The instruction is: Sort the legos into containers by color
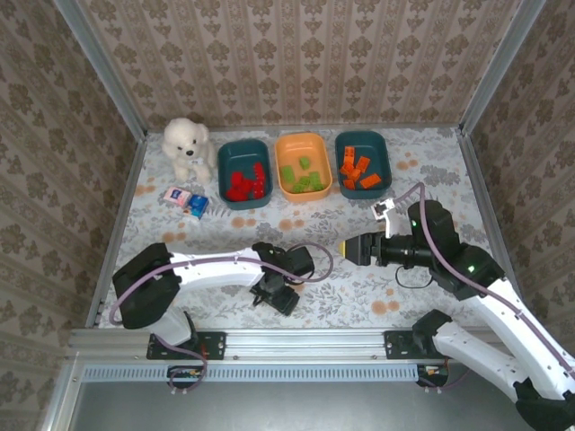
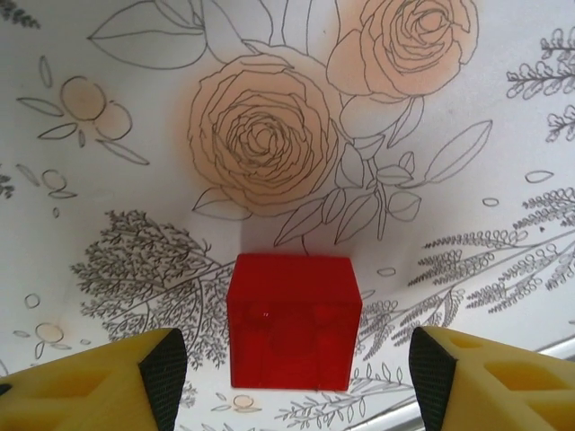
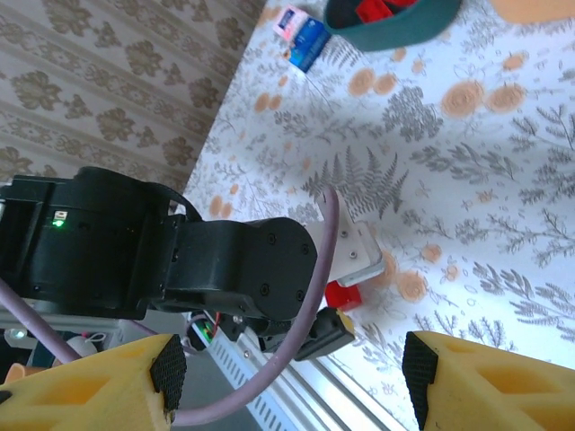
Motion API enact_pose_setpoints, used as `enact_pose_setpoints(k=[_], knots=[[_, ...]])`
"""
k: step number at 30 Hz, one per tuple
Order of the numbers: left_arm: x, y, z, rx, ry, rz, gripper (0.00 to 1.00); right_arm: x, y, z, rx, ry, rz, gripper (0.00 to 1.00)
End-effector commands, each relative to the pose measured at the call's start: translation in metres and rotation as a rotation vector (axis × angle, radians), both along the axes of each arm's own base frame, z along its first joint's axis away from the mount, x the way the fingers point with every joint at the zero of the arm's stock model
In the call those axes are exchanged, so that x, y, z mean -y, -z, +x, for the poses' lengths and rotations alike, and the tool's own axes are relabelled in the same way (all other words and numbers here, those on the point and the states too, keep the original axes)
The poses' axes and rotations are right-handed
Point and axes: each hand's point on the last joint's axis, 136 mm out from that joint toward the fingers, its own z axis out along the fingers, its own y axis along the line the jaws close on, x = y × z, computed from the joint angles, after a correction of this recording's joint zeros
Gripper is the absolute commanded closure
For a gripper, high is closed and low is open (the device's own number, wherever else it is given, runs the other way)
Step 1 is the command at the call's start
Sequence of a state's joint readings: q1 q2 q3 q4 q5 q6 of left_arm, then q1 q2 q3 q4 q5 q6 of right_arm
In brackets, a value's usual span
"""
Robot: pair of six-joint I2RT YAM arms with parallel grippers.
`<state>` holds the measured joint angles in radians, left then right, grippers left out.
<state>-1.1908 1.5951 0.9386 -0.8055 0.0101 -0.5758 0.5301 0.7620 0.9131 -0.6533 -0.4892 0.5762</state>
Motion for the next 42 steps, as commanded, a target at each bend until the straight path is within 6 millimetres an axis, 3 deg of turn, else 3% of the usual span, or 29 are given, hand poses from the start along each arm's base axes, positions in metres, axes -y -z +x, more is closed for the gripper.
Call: enact_pose_setpoints(k=[1, 8, 11, 14, 18, 24, 26, 29, 34, 35, 42], knots=[[0.007, 0.006, 0.004, 0.018, 0.022, 0.021, 0.31, -0.004, 0.006, -0.002, -0.05, -0.024, 0.0, 0.32], [0.006, 0.023, 0.005, 0.003, 0.017, 0.06, 0.47, 0.0, 0.003, -0.006, -0.044, -0.015, -0.007, 0.32], [0.005, 0.021, 0.009, 0.026, 0.004, 0.066, 0.66, 0.001, 0.003, -0.008, -0.045, -0.013, -0.005, 0.32], [0.006, 0.008, 0.019, 0.067, -0.015, 0.061, 0.76, 0.002, 0.0, -0.007, -0.042, -0.009, -0.005, 0.32], [0.006, -0.028, 0.049, 0.109, -0.112, -0.002, 0.76, 0.001, -0.007, -0.005, -0.017, -0.014, -0.01, 0.32], [0.008, -0.117, 0.141, 0.214, -0.312, -0.238, 0.75, -0.005, -0.009, 0.007, 0.008, -0.028, -0.033, 0.32], [0.003, -0.137, 0.177, 0.243, -0.374, -0.307, 0.75, -0.013, -0.011, 0.014, 0.012, -0.045, -0.015, 0.32], [-0.006, -0.151, 0.228, 0.271, -0.446, -0.366, 0.74, -0.025, -0.013, 0.028, 0.018, -0.062, 0.004, 0.32], [-0.025, -0.146, 0.305, 0.301, -0.57, -0.415, 0.74, -0.04, -0.014, 0.054, 0.015, -0.068, -0.014, 0.32], [-0.038, -0.142, 0.325, 0.313, -0.616, -0.411, 0.74, -0.044, -0.019, 0.061, 0.038, -0.071, -0.006, 0.32], [-0.052, -0.116, 0.406, 0.369, -0.663, -0.369, 0.74, -0.052, -0.019, 0.077, 0.043, -0.062, -0.013, 0.32]])
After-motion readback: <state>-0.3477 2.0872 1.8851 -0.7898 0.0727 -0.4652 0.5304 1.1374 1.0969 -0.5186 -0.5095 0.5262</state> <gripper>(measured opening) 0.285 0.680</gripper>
